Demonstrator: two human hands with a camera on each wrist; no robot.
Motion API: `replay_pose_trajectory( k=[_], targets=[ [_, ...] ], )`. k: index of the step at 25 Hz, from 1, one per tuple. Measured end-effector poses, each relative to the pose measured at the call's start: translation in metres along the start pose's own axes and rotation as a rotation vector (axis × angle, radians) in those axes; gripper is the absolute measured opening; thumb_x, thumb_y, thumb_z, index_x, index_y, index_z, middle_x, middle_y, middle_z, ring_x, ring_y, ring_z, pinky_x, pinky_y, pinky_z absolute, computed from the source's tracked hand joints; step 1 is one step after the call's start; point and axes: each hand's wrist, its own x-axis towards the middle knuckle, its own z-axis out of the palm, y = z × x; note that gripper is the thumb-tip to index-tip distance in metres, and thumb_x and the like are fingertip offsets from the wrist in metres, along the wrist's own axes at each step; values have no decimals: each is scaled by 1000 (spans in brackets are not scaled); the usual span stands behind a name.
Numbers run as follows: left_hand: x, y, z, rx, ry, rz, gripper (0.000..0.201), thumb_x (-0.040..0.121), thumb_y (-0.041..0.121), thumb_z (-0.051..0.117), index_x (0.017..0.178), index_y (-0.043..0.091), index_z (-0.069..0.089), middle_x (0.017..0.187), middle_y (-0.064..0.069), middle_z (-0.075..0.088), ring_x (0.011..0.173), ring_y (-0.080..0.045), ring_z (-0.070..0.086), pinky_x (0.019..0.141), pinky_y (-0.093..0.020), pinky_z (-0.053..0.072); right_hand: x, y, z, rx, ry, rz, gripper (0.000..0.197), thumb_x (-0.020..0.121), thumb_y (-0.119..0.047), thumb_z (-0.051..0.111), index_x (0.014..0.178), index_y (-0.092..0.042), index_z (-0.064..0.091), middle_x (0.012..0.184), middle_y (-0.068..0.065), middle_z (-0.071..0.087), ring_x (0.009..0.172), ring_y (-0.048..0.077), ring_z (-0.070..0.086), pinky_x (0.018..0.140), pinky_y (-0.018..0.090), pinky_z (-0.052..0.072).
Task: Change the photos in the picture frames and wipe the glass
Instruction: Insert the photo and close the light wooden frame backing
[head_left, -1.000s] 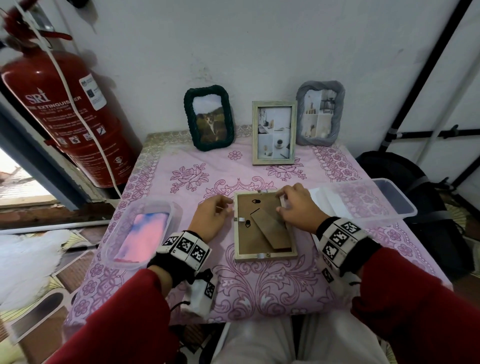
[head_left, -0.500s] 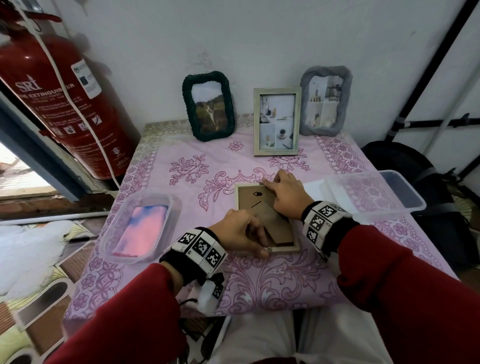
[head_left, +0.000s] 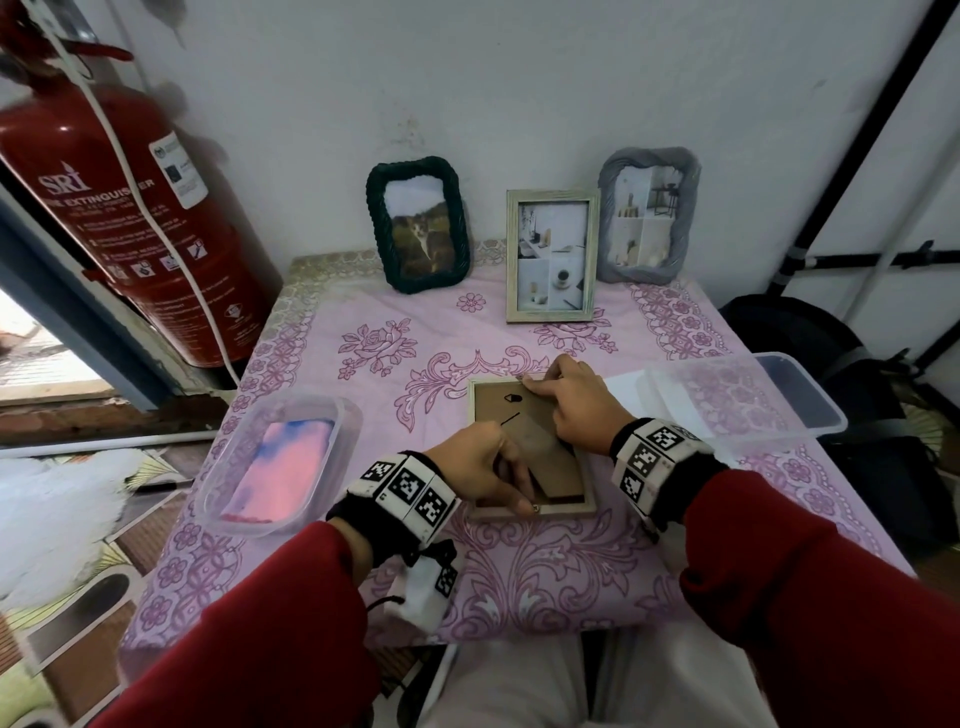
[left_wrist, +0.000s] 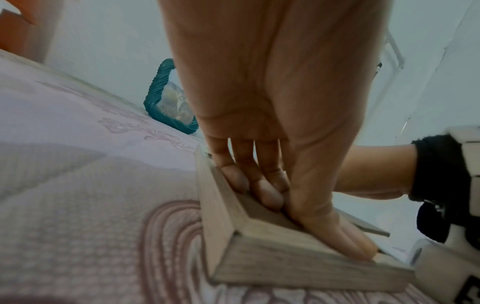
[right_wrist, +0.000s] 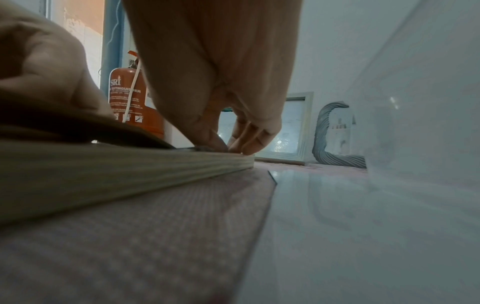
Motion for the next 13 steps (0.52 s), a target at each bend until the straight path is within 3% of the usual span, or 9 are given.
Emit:
replay_pose_trajectory(
  k=[4, 7, 10, 13],
  targets=[
    [-4, -1, 4, -58, 40, 48, 14, 73, 7, 76, 84, 0, 71, 78, -24, 68, 60, -23, 59, 55, -27, 45, -4, 1, -3, 130, 27, 27, 52, 81, 3, 46, 132, -8, 47, 126, 16, 43, 121, 30, 43, 105, 38, 36],
    [-10, -4, 8, 14, 166, 26, 20, 68, 18, 82, 73, 5, 67, 58, 2, 61, 50, -1, 52, 53, -18, 42, -5, 0, -2, 125, 12, 45, 50, 81, 3, 45, 130, -10, 48, 126, 15, 43, 120, 29, 42, 105, 37, 35],
    [-16, -6, 9, 56, 203, 21, 23, 68, 26, 82, 61, 10, 67, 54, 6, 58, 47, -1, 49, 52, -18, 39, -5, 0, -2, 149, 9, 68, 47, 81, 4, 44, 126, -8, 49, 127, 14, 42, 121, 29, 43, 106, 37, 34],
    [-20, -4, 10, -3, 170, 36, 17, 66, 23, 83, 68, 10, 74, 56, 13, 62, 52, 3, 55, 54, -15, 43, -5, 0, -2, 168, 9, 63, 45, 81, 5, 44, 124, -7, 51, 126, 14, 43, 119, 29, 45, 105, 39, 35]
  ],
)
